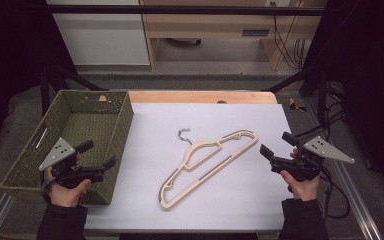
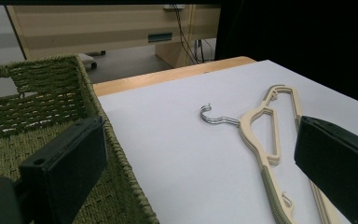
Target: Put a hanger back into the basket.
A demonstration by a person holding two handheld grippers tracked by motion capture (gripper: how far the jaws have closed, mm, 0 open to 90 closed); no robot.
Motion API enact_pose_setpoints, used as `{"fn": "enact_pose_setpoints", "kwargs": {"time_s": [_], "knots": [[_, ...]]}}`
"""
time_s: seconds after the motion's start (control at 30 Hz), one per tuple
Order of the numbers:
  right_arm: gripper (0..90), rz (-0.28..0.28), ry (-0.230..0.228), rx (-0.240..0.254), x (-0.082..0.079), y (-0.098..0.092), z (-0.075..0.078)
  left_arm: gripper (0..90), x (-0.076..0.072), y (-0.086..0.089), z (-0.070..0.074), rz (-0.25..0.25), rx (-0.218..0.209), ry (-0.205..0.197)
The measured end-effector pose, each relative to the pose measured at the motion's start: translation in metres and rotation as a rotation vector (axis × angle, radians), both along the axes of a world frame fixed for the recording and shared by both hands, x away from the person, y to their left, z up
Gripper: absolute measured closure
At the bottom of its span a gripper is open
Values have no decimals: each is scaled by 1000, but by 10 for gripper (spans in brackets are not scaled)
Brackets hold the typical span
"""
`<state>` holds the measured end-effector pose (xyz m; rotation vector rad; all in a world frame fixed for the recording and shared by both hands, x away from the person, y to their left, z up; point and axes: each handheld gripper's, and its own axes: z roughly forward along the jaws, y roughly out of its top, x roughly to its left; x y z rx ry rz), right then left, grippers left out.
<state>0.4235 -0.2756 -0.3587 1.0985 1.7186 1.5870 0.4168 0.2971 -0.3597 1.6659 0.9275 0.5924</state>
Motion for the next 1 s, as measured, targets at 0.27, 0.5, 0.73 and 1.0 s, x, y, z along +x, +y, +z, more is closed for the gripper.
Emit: {"fn": "enact_pose_setpoints", "kwargs": {"time_s": [0.27, 0.5, 0.73, 1.0], "knots": [[100, -4, 23, -36, 3, 7, -2, 26, -2, 0, 2, -6, 3, -6], [119, 9, 64, -62, 10, 23, -3, 26, -1, -1, 1, -5, -3, -5], [122, 54, 88, -89, 22, 48, -2, 26, -2, -1, 2, -6, 2, -8], [131, 120, 104, -160, 34, 87, -3, 25, -2, 1, 3, 0, -1, -13]]}}
